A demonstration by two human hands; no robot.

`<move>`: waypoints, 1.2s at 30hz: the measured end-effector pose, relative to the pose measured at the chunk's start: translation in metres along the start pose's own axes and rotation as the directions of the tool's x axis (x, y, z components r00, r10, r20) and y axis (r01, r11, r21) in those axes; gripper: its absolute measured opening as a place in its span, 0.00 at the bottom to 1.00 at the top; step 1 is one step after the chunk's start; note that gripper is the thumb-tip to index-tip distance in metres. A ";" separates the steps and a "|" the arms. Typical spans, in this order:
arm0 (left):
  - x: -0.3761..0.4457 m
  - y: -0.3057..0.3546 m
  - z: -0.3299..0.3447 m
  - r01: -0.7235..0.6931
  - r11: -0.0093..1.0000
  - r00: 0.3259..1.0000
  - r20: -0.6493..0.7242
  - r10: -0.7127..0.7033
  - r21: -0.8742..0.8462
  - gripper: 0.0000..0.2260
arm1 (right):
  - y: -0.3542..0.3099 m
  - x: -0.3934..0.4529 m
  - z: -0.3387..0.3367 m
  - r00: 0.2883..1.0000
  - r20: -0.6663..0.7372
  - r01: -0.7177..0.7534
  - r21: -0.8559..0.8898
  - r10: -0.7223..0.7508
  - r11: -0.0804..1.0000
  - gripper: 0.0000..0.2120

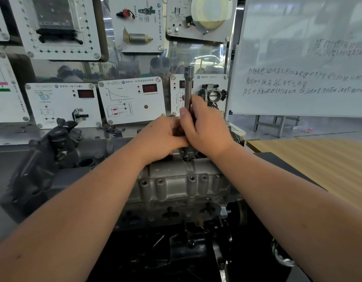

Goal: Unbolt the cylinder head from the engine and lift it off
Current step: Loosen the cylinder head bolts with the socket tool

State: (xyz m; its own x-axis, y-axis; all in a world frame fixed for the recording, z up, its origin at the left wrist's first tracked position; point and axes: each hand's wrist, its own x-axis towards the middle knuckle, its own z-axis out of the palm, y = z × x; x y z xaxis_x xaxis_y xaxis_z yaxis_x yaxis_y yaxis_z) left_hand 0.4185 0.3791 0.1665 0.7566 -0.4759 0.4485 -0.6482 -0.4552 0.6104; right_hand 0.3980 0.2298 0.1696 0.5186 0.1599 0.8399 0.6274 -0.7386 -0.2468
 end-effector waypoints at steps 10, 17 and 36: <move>0.000 -0.003 0.001 0.018 0.999 1.000 0.019 -0.017 -0.045 0.08 | 0.001 0.001 0.002 0.999 0.010 -0.038 -0.001 0.038 0.999 0.11; 0.002 -0.004 0.001 0.052 0.999 0.999 0.006 -0.052 0.008 0.06 | -0.003 0.001 0.002 1.000 0.021 0.019 -0.054 -0.018 0.998 0.19; 0.002 -0.002 0.002 0.033 0.999 0.999 -0.014 -0.034 -0.043 0.08 | -0.001 0.002 0.004 1.000 0.019 -0.007 -0.030 0.007 1.000 0.15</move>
State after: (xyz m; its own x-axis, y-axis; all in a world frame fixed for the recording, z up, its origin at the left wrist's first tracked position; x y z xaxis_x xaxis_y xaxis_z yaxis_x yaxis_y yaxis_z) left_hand 0.4217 0.3775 0.1649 0.7791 -0.4495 0.4369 -0.6186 -0.4382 0.6522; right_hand 0.4004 0.2330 0.1695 0.5344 0.1672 0.8285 0.6063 -0.7588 -0.2379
